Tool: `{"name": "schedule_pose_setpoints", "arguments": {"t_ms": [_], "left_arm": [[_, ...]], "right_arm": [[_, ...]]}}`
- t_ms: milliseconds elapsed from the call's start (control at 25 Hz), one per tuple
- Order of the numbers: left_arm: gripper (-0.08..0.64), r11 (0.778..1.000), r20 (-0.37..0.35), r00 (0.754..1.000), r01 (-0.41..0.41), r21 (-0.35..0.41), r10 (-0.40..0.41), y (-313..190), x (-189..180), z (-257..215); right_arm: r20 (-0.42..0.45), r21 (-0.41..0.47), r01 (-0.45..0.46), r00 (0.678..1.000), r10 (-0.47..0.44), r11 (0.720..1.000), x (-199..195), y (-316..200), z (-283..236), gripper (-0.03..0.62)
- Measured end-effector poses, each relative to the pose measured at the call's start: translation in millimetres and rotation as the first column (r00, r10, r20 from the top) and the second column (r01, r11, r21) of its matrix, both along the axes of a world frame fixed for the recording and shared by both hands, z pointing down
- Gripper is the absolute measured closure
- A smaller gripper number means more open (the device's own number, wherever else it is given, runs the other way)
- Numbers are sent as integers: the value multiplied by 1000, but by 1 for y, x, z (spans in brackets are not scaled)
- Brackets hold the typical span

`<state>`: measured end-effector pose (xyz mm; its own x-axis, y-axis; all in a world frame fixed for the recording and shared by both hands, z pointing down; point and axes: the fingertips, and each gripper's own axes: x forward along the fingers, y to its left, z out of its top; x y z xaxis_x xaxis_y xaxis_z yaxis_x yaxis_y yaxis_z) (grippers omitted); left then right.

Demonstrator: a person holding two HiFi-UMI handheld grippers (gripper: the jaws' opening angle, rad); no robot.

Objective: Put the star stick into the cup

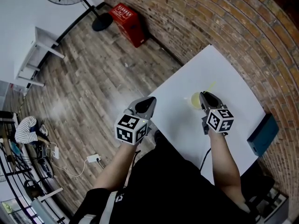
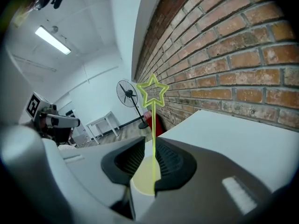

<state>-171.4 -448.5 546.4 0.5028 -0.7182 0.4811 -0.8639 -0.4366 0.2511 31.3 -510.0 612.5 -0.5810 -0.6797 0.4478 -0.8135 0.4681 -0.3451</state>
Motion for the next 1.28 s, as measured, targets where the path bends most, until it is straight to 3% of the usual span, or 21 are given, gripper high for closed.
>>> {"name": "schedule_pose_setpoints", "arguments": {"t_ms": [320, 760, 840, 960, 1160, 1280], "left_arm": [[554, 999, -2, 1000, -31, 19, 31, 1, 5, -12], [554, 994, -13, 995, -94, 56, 95, 1, 27, -30], [554, 991, -14, 994, -111, 68, 113, 0, 34, -35], [554, 986, -17, 990, -138, 98, 141, -5, 42, -45], [554, 966, -22, 978, -203, 160, 210, -22, 48, -65], [554, 947, -24, 963, -257, 193, 267, -41, 49, -77]], "right_arm": [[-28, -28, -80, 996, 79, 996, 23, 12, 3, 425], [1, -17, -184, 983, 184, 983, 64, 42, -14, 414], [3, 7, -202, 979, 202, 979, 73, 50, -24, 426], [0, 70, -230, 973, 231, 971, 87, 61, -44, 509], [-15, 200, -216, 974, 224, 956, 83, 75, -90, 517], [-24, 275, -236, 967, 252, 932, 73, 74, -121, 532]]}}
